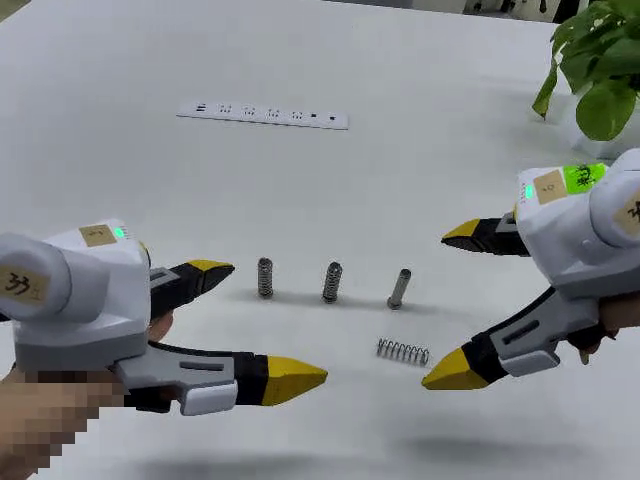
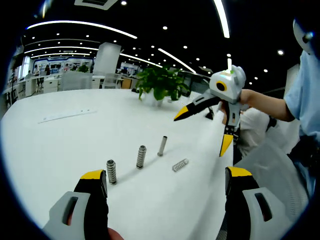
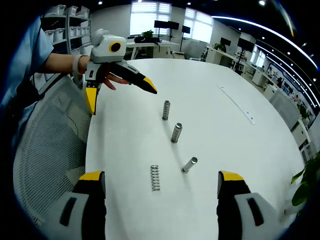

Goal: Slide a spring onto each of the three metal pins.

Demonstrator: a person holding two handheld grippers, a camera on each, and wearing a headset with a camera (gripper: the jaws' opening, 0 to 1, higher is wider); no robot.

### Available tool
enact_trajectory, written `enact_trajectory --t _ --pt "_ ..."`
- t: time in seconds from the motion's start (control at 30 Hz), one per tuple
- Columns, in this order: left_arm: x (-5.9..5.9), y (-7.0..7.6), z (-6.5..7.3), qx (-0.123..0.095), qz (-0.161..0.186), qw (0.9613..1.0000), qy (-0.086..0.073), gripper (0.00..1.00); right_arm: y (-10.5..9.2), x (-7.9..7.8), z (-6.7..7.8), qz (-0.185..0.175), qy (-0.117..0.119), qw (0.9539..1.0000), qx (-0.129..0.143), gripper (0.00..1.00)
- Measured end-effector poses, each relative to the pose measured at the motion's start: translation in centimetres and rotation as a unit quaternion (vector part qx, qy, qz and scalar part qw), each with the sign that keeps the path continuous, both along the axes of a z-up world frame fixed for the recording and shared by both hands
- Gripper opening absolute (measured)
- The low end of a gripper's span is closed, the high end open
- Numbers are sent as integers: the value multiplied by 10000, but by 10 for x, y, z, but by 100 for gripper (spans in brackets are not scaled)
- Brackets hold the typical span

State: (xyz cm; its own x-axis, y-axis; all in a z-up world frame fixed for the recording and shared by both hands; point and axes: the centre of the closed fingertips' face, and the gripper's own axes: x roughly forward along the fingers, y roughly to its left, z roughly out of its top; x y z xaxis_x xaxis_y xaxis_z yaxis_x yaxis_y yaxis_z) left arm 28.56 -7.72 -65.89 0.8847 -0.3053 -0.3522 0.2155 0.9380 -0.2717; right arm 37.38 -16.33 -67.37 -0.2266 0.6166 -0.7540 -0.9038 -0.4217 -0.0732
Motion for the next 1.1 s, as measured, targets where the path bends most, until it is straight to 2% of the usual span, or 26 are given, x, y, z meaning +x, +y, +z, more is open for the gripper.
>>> enact_trajectory --t 0.4,0.53,0.7,0.8,0.9,1.0,1.03,1.1 --pt "11 -29 -8 62 -495 9986 174 100 -37 7 -9 -586 216 9980 67 94" --pt "15 -36 -9 103 -652 9976 208 100 -45 12 -9 -686 251 9973 76 93" --pt "24 -49 -9 190 -932 9952 224 100 -50 9 -8 -800 275 9963 153 93" --pt "30 -57 -19 426 -1230 9907 385 100 -54 5 -10 -842 303 9959 167 93" --pt "37 -66 -22 445 -1415 9880 420 100 -59 2 -12 -876 341 9954 177 93" --pt "44 -73 -28 594 -1663 9830 504 100 -63 0 -12 -941 378 9946 202 93" --pt "46 -76 -30 663 -1781 9804 518 98 -65 0 -12 -972 396 9942 213 93" --pt "51 -79 -32 687 -1840 9790 553 95 -68 1 -13 -1014 403 9938 224 93"
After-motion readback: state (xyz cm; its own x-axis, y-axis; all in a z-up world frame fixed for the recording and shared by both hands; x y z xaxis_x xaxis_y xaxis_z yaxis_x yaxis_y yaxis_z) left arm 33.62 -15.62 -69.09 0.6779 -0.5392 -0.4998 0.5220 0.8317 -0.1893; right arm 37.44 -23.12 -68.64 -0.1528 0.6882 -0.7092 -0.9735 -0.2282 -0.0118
